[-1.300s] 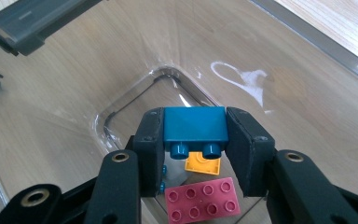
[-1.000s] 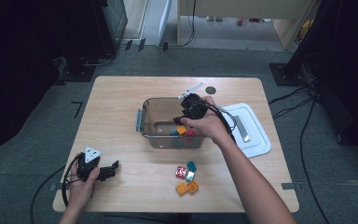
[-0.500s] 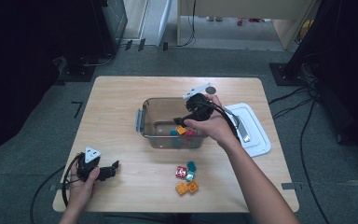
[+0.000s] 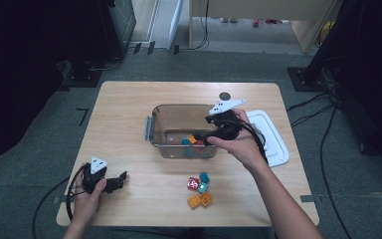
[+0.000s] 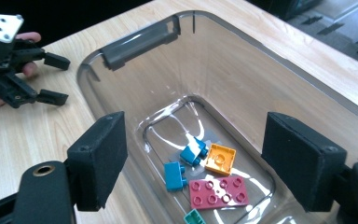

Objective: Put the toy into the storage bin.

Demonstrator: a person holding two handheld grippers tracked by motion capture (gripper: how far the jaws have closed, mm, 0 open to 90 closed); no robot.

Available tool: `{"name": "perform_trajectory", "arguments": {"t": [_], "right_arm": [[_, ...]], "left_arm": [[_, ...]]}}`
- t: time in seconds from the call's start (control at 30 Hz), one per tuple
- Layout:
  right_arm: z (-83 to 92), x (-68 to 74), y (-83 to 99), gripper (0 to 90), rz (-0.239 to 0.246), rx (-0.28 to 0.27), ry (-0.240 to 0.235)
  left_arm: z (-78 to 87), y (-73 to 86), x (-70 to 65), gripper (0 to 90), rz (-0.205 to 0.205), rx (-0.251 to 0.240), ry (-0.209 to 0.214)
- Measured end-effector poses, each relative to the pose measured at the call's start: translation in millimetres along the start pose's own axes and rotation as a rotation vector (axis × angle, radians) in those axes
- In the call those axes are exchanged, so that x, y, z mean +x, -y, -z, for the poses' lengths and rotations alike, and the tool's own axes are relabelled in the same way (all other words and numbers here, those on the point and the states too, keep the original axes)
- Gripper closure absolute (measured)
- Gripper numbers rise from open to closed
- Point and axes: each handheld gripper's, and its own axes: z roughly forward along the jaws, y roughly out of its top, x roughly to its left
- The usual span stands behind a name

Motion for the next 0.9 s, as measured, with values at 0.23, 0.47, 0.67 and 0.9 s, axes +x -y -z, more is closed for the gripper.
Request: {"name": "perform_trajectory", "arguments": {"t": [0.23,0.47,0.67,0.9], "right_arm": [[21.9,13.6,17.0,26.0,0.025,-0.078,-0.019],[33.6,28.8,38.2,27.0,0.052,-0.109,-0.025],[35.5,40.0,62.0,30.3,0.057,-0.122,-0.032],[26.8,45.3,95.9,39.5,0.033,-0.122,-0.047]], "left_arm": [[0.1,-0.1,0.0,9.1,0.0,0.001,0.0],[0.0,0.0,-0.2,9.1,0.002,0.0,0.001],[0.1,0.0,-0.2,9.0,0.002,0.002,0.0],[0.0,0.1,-0.4,9.1,0.002,0.0,-0.001]]}}
